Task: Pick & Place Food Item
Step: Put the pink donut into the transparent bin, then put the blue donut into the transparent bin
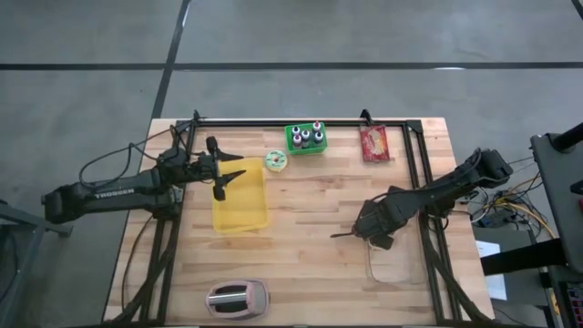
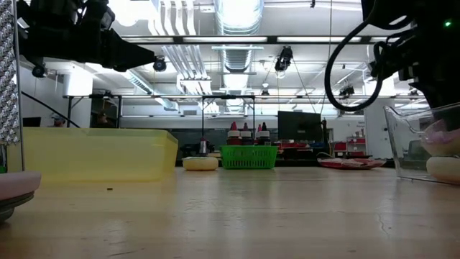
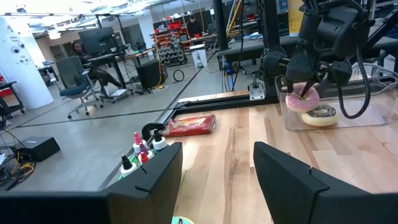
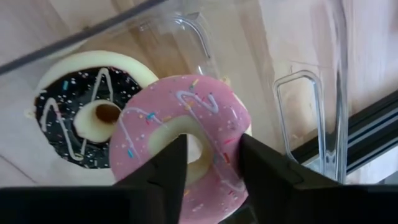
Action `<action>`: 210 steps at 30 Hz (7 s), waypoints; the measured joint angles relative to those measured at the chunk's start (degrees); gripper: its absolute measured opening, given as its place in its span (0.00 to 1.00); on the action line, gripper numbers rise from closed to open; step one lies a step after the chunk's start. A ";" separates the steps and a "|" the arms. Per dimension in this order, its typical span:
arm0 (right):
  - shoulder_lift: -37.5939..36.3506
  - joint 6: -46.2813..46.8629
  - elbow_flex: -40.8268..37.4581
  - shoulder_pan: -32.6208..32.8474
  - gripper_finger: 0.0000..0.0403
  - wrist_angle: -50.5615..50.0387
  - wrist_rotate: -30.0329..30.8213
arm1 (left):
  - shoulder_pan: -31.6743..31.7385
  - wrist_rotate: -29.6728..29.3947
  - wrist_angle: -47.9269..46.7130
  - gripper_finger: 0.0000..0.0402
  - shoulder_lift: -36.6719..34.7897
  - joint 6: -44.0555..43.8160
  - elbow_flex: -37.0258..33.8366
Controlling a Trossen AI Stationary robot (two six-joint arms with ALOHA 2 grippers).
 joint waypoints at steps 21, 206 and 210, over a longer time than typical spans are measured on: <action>0.02 1.74 7.77 0.03 0.53 -8.18 10.46 | 0.00 0.02 -0.22 0.50 0.00 0.00 0.00; -34.64 -67.98 -5.52 -23.49 0.60 48.80 7.61 | 2.37 -11.90 -66.61 0.63 79.84 0.20 69.28; -34.62 -68.14 -5.52 -23.49 0.60 48.81 7.58 | 2.51 -11.89 -64.11 0.63 79.84 0.20 67.45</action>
